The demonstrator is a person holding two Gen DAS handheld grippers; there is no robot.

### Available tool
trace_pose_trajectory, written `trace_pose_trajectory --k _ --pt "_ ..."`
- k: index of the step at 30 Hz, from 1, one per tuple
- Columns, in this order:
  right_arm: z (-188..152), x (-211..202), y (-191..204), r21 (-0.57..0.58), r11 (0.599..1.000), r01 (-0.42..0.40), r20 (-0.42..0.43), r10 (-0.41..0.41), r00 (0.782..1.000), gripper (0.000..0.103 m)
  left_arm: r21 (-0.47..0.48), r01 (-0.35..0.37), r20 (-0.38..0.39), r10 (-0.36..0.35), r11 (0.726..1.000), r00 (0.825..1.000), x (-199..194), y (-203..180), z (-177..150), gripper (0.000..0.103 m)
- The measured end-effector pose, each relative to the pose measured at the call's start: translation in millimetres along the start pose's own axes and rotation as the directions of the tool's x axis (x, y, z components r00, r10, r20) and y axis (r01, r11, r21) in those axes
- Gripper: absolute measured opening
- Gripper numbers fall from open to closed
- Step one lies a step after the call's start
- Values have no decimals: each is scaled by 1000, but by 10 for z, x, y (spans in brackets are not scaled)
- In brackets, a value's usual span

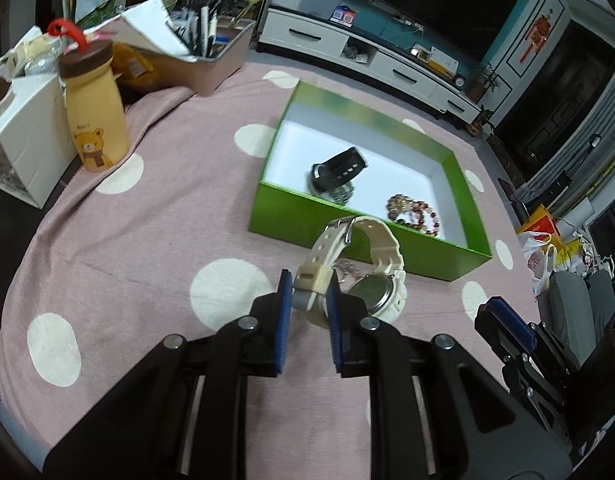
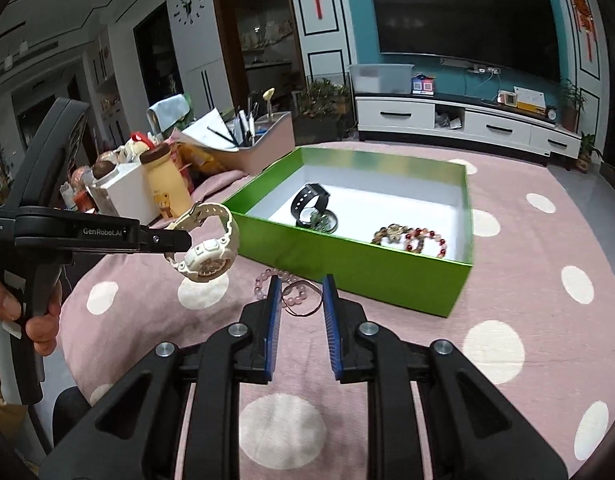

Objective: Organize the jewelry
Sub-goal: 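Carry the white watch into the box with the left tool while the right carries the ring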

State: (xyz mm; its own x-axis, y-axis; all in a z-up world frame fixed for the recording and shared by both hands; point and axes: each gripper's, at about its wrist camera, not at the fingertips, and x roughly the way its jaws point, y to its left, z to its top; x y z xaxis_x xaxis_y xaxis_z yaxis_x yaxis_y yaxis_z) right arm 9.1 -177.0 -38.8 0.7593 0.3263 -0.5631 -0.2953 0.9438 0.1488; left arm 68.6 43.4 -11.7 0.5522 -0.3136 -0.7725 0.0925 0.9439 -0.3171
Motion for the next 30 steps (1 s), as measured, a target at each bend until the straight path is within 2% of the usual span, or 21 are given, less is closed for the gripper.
trace_pose_trajectory --k 14,30 --pt "106 -243 -334 48 998 45 78 -49 996 21 61 6 28 -8 998 1000 -56 -390 171 16" --pt "299 -177 -601 80 993 83 115 -92 989 21 109 -3 53 -3 994 999 54 -689 435 16"
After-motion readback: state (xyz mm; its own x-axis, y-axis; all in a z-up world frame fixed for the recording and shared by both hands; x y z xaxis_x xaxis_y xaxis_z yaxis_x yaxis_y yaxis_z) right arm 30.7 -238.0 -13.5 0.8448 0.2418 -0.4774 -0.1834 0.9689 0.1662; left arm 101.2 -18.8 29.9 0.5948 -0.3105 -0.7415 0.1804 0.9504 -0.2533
